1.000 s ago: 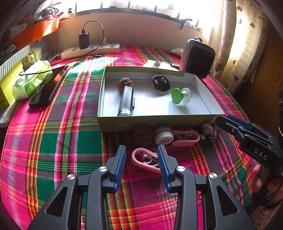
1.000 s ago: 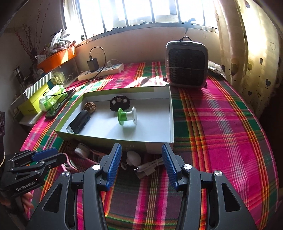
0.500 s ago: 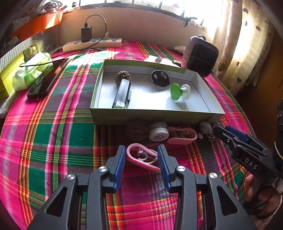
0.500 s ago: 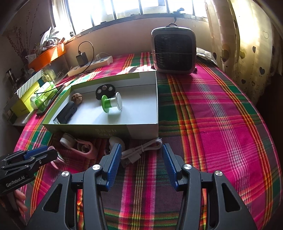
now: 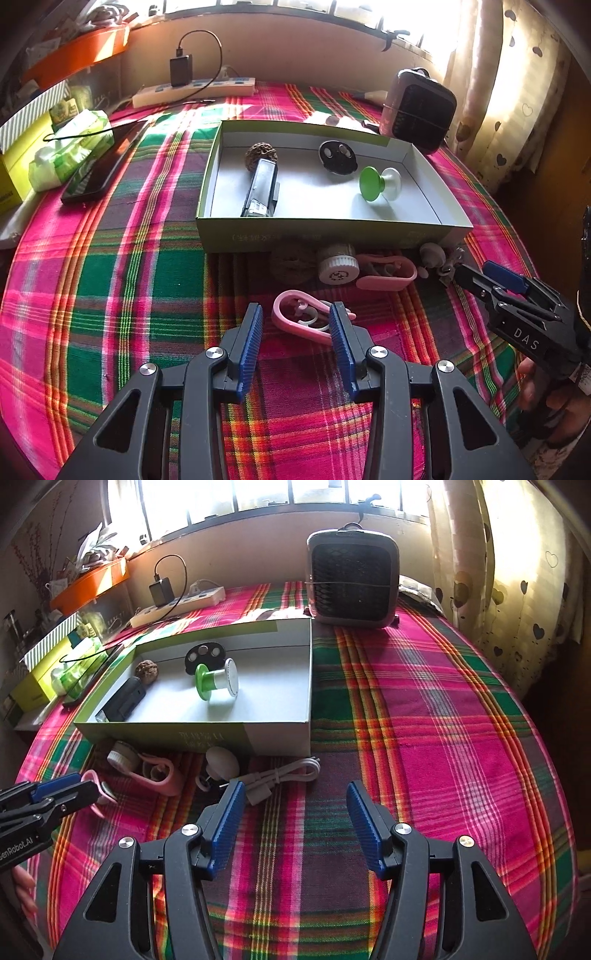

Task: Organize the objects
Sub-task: 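Move the left tool to the pink clip while the right tool grasps the white USB cable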

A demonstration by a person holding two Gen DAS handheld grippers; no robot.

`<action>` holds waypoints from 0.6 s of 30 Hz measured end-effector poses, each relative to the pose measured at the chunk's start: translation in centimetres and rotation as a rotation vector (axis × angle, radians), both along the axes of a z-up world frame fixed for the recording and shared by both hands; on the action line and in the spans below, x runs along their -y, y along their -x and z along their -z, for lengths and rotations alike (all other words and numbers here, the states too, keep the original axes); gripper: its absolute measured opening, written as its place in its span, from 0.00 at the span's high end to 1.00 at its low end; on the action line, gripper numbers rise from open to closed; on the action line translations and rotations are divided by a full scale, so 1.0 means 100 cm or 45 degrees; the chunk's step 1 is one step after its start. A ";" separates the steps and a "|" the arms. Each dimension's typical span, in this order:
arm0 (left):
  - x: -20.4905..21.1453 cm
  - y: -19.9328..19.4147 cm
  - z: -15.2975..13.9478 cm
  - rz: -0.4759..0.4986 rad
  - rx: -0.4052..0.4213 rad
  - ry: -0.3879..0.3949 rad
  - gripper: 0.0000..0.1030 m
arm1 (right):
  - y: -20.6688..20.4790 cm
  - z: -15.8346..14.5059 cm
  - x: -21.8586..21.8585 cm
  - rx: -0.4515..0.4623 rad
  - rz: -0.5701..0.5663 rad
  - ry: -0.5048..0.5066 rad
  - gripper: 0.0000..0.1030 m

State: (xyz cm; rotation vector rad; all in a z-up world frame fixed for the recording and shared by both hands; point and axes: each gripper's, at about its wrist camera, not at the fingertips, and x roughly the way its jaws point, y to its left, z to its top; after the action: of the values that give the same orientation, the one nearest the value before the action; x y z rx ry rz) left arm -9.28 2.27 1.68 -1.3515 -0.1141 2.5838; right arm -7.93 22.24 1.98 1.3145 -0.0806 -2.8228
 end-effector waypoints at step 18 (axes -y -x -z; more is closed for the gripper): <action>0.009 -0.001 0.001 -0.006 -0.002 -0.017 0.65 | 0.009 -0.002 0.017 -0.024 -0.013 0.095 0.44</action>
State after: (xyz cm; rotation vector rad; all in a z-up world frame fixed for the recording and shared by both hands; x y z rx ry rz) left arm -9.15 1.39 1.62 -1.3460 -0.1344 2.5834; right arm -8.82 20.50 2.16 1.2698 -0.1760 -2.7933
